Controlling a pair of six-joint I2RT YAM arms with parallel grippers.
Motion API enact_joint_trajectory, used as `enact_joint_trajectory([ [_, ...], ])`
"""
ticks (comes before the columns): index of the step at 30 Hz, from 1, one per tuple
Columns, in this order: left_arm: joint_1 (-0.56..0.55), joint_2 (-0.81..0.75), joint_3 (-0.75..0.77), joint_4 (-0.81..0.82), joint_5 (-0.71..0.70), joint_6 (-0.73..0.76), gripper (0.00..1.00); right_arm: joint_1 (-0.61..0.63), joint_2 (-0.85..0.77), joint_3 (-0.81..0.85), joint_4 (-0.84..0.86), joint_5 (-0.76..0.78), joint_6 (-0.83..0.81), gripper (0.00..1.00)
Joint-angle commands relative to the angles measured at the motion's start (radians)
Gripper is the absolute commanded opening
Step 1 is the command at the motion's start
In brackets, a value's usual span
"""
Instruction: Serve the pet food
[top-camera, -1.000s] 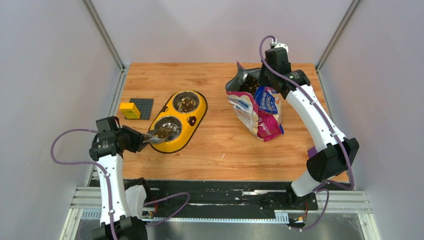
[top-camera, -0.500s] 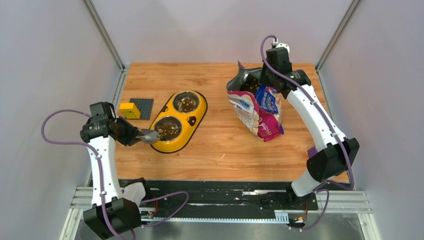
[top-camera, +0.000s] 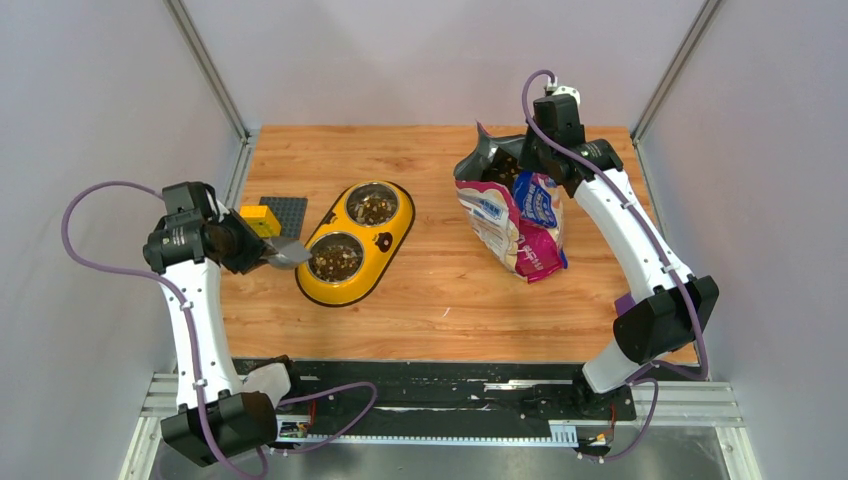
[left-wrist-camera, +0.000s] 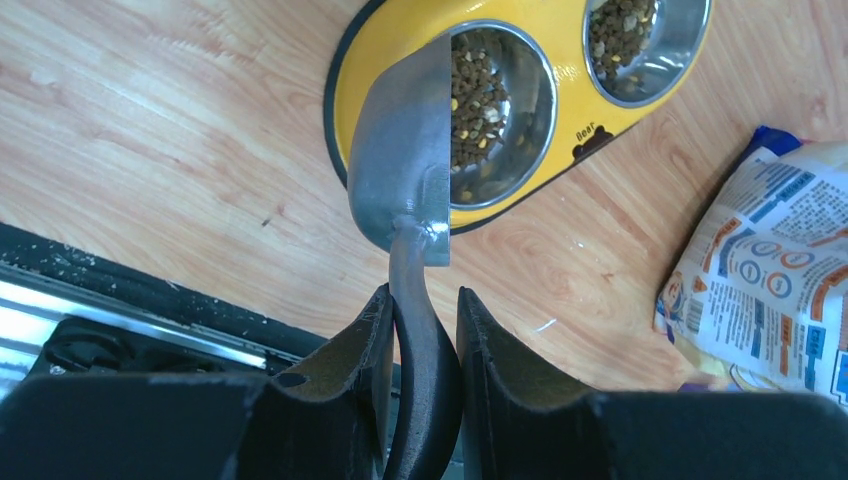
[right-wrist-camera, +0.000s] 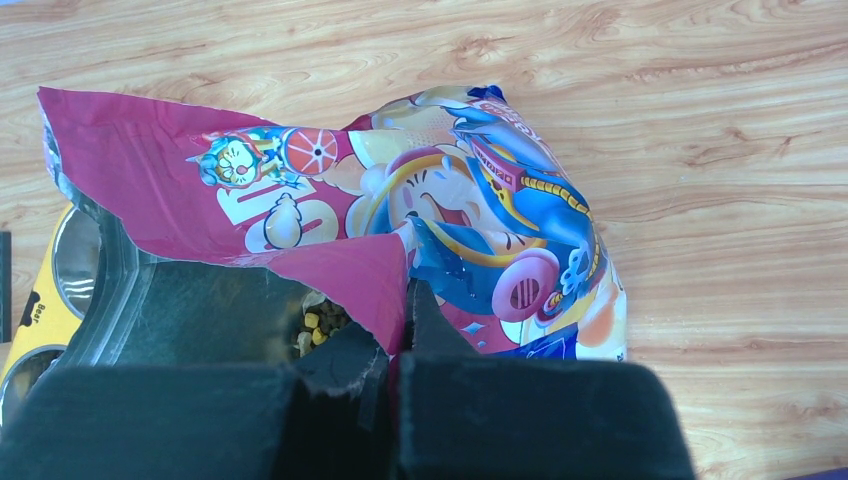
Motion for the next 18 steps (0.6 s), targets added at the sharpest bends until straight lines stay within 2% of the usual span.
enact_joint_trajectory([
  [1, -0.011, 0.004, 0.039, 0.03, 0.101, 0.058, 0.0, -0.004, -0.014, -0.008, 0.025, 0.002, 0.011, 0.0],
  [6, -0.078, -0.005, 0.027, 0.218, 0.394, 0.051, 0.0, -0.004, -0.009, 0.002, 0.025, -0.038, 0.004, 0.0],
  [9, -0.134, -0.009, 0.031, 0.352, 0.47, -0.033, 0.0, -0.004, -0.004, 0.01, 0.025, -0.083, -0.003, 0.0],
  [11, -0.159, -0.003, 0.031, 0.54, 0.572, -0.129, 0.0, -0.004, -0.002, 0.018, 0.026, -0.107, -0.006, 0.0],
  [14, -0.19, 0.018, 0.044, 0.737, 0.636, -0.288, 0.0, -0.002, -0.002, 0.033, 0.024, -0.121, -0.01, 0.0],
  [15, -0.219, 0.036, 0.053, 0.792, 0.637, -0.301, 0.0, 0.0, -0.002, 0.038, 0.024, -0.121, -0.011, 0.0],
  [18, -0.315, 0.111, 0.134, 0.82, 0.611, -0.298, 0.0, 0.008, -0.005, 0.054, 0.017, -0.119, -0.016, 0.0],
])
